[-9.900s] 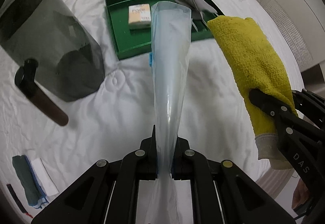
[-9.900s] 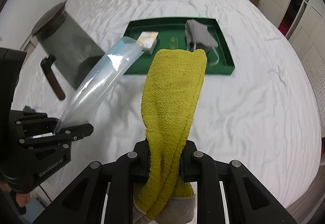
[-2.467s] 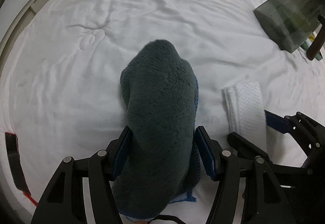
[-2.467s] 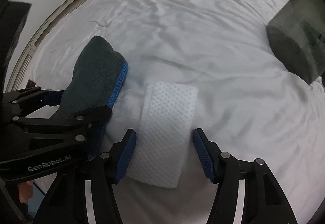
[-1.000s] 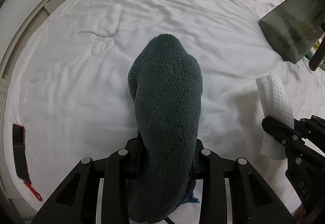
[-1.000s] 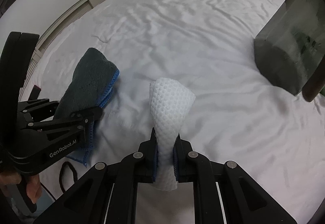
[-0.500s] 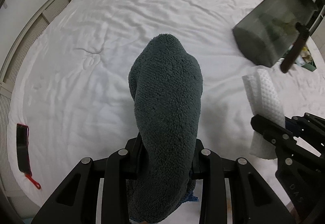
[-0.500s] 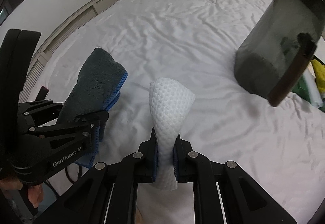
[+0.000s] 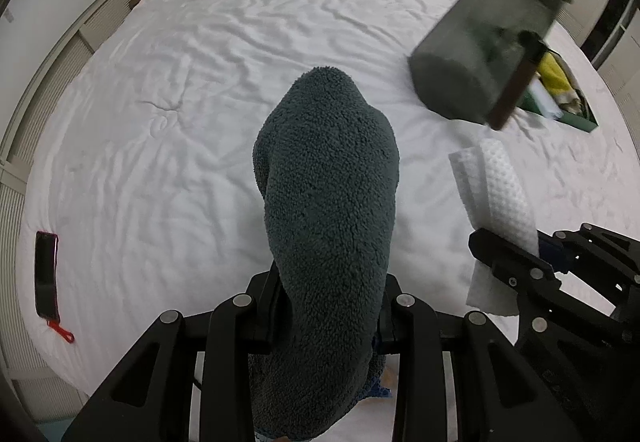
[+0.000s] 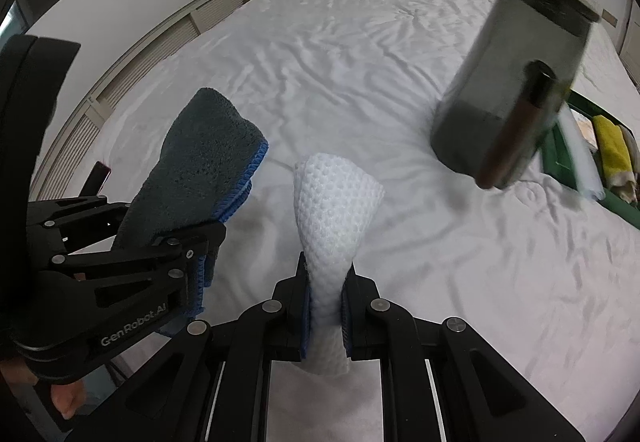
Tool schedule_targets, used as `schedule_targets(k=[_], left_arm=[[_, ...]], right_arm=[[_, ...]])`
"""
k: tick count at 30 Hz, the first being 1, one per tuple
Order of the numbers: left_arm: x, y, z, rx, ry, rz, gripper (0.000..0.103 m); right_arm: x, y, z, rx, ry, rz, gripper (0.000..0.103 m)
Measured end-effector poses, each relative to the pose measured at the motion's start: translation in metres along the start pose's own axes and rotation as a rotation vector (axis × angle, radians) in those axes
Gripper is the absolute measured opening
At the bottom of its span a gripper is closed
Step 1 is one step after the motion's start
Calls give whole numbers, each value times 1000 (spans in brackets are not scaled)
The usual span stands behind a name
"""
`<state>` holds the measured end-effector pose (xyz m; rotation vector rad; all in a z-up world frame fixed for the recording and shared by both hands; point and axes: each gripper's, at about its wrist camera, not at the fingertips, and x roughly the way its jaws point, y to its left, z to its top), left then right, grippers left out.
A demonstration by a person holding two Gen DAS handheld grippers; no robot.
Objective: Organize soft objects
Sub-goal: 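Lift the dark green towel and white mesh cloth and carry both over the tray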
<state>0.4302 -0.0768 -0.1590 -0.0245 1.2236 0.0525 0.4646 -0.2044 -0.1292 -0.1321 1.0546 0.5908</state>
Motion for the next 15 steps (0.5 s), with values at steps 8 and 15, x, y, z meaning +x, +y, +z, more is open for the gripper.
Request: schedule_targets(k=[8, 15], left_arm=[[-26, -50, -12, 38, -25, -42, 28], [-42, -120, -25, 117, -18, -141, 28]], right_arm=[[-43, -34, -32, 57, 13, -53, 11], [-88, -74, -69, 131, 24, -132, 11]])
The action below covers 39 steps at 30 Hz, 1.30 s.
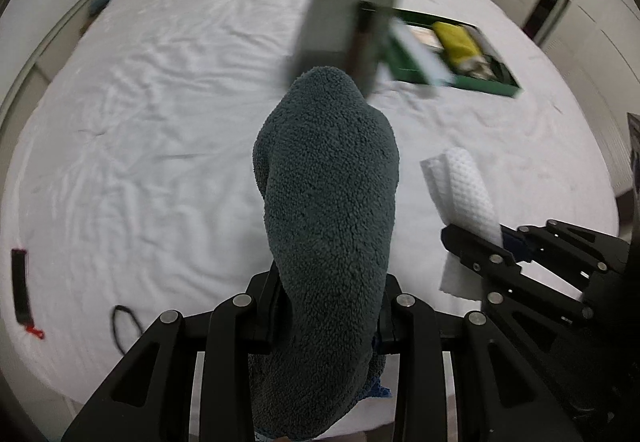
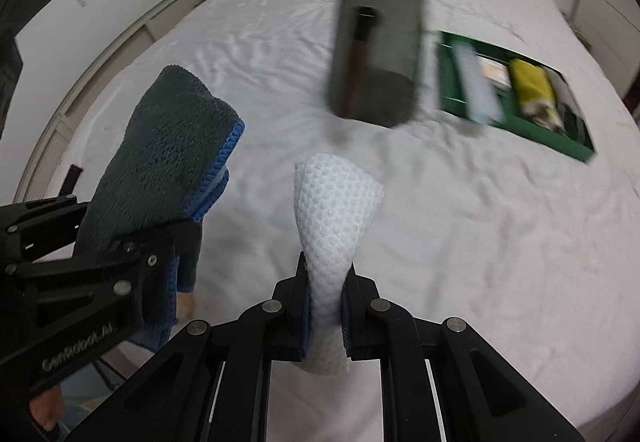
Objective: Organize soft objects
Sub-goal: 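Lift the dark green towel and white mesh cloth and carry both over the tray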
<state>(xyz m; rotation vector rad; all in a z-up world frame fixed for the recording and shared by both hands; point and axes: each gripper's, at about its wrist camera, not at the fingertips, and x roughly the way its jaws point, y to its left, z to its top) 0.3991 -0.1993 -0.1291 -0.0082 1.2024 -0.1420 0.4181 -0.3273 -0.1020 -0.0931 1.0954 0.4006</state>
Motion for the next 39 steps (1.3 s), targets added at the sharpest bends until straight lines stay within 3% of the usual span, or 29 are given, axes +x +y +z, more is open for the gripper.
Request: schedule_targets(k=[10, 18, 30, 39], left_arm=[[6, -95, 14, 132, 1, -113, 28], [14, -149, 40, 175, -37, -157, 28], [39, -183, 88, 158, -78, -173, 28], [59, -183, 126, 96, -111, -145, 28]], right_arm=[[-38, -79, -38, 145, 1, -115, 11], [-62, -130, -43, 222, -51, -196, 11], [-64, -177, -26, 249, -140, -243, 11], [-46, -213, 12, 225, -196, -244, 11]])
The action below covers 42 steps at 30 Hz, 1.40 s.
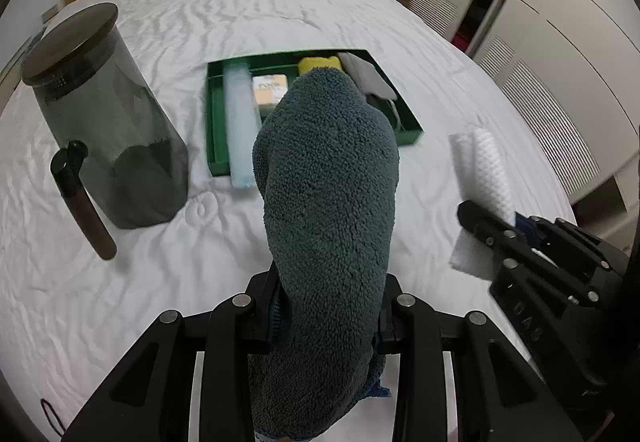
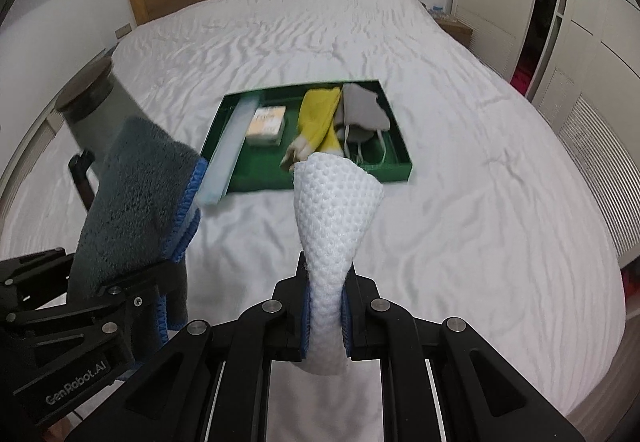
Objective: Organize soft objects
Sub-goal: 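Lift the dark green towel and white mesh cloth and carry both over the tray, then lower the dark green towel with the left tool while the right tool lowers the mesh cloth into the tray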
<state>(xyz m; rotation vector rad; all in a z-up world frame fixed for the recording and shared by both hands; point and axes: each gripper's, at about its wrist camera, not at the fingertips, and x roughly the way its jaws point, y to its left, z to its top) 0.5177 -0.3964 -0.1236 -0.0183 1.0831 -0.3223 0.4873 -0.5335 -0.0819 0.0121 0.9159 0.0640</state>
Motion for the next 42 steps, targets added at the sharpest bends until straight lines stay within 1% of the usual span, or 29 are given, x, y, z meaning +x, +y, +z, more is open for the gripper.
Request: schedule_targets(k=[8, 10, 12, 16, 18, 21, 24, 26, 33, 36, 42], left_arm=[[18, 13, 20, -42, -10, 47, 28], [22, 15, 28, -52, -13, 45, 28], [27, 17, 43, -59, -35, 55, 28], [43, 20, 74, -72, -69, 68, 28], [57, 23, 91, -95, -78, 87, 28], [77, 24, 108, -121, -88, 111, 28], [98, 25, 117, -145, -84, 132, 28], [108, 26, 121, -152, -84, 145, 28], [142, 18, 127, -165, -62, 171, 28], [153, 12, 125, -148, -50, 179, 28], [168, 7, 122, -114, -27, 195, 28]], right_arm=[[37, -9, 38, -15, -44, 18, 11], [49, -10, 50, -19, -54, 25, 11], [61, -12, 62, -25, -66, 35, 11], [96, -16, 93, -43, -83, 38, 11], [116, -16, 107, -62, -92, 32, 11], [145, -17, 123, -76, -93, 35, 11], [178, -17, 134, -115, -74, 41, 11], [202, -17, 139, -143, -54, 40, 12], [266, -20, 146, -156, 15, 25, 12], [285, -20, 148, -149, 31, 20, 12], [300, -22, 142, -150, 51, 15, 12]])
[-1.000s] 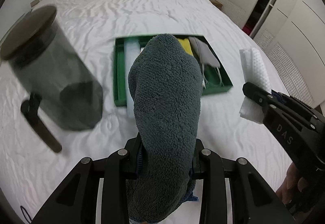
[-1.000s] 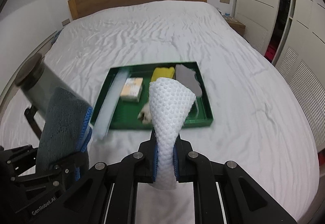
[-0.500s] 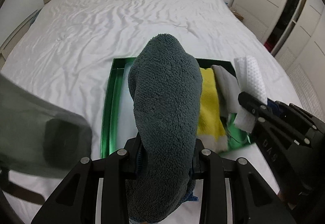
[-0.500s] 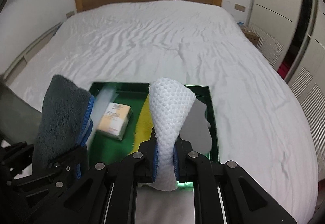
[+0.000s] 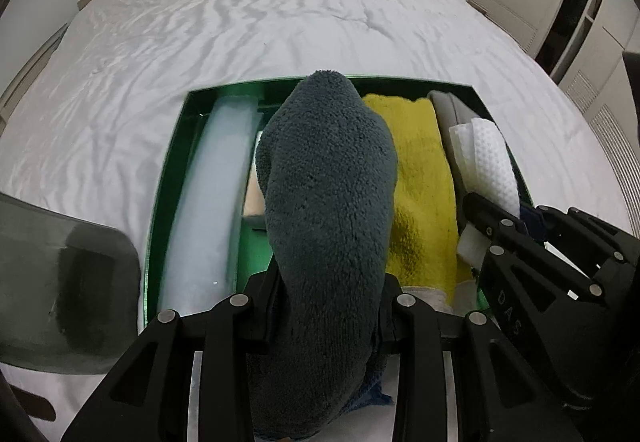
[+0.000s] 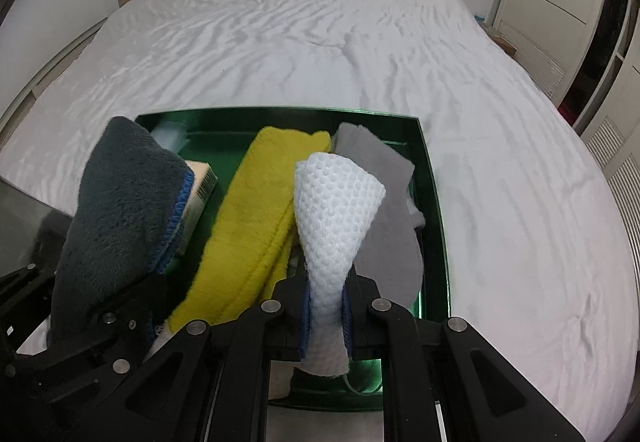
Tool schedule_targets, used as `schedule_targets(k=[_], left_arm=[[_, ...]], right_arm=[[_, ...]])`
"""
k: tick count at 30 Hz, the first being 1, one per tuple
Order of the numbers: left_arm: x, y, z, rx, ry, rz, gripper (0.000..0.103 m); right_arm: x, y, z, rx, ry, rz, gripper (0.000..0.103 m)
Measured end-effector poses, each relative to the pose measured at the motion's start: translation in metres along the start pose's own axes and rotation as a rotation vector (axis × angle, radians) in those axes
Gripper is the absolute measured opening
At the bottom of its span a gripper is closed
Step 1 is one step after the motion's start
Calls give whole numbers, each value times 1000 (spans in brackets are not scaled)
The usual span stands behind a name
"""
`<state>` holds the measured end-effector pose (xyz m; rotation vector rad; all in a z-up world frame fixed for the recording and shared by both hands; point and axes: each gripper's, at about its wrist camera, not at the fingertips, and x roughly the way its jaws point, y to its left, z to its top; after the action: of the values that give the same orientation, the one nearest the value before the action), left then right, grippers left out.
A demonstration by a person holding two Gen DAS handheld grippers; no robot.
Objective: Organize soft objects
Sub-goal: 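Lower the dark green towel with the left tool while the right tool lowers the mesh cloth into the tray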
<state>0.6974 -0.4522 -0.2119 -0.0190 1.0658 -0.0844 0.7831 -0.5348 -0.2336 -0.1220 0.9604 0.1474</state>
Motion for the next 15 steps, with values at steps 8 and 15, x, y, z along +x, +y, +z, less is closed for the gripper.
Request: schedule_targets(k=[8, 15], left_arm=[[12, -3, -2, 45, 19, 19, 29], [17, -3, 0, 57, 29, 15, 30]], right_arm=[[2, -2, -10, -12, 13, 7, 13], [2, -2, -12, -11, 10, 2, 13]])
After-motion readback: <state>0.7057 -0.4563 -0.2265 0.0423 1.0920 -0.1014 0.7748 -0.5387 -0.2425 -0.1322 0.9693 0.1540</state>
